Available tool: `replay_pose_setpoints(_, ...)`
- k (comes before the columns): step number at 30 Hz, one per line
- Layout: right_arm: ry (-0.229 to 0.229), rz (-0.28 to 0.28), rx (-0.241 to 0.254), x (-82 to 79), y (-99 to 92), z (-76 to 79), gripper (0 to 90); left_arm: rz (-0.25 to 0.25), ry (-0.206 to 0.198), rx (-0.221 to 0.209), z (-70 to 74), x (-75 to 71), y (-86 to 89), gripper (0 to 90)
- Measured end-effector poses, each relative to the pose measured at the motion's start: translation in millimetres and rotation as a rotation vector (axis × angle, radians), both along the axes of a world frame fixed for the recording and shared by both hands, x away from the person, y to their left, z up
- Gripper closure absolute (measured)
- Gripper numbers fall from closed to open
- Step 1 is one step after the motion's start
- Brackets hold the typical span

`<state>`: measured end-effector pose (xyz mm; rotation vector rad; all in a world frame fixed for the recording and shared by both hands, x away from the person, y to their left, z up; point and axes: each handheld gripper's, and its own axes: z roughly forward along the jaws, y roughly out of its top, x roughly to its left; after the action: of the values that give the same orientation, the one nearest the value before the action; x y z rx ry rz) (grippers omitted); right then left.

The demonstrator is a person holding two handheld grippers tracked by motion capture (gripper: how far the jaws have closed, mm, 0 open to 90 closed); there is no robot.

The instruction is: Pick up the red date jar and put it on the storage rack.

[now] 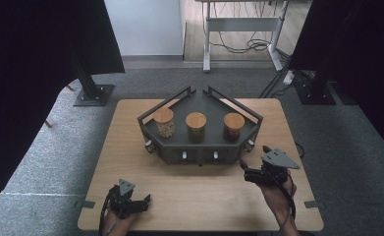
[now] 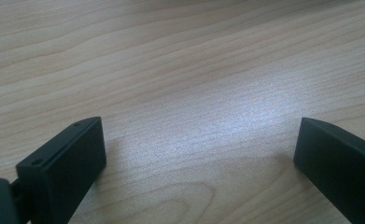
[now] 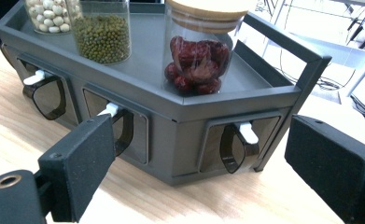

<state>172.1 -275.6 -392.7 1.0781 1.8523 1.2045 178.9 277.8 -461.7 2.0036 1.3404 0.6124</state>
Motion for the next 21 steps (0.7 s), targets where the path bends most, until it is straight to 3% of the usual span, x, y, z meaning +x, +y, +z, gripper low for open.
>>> replay_pose_setpoints(21, 0.025, -0.009, -0.012, -15.8, -3.8, -16.1, 8.2, 0.001, 0.0, 0.0, 0.0, -0.2, -0.1, 2.0)
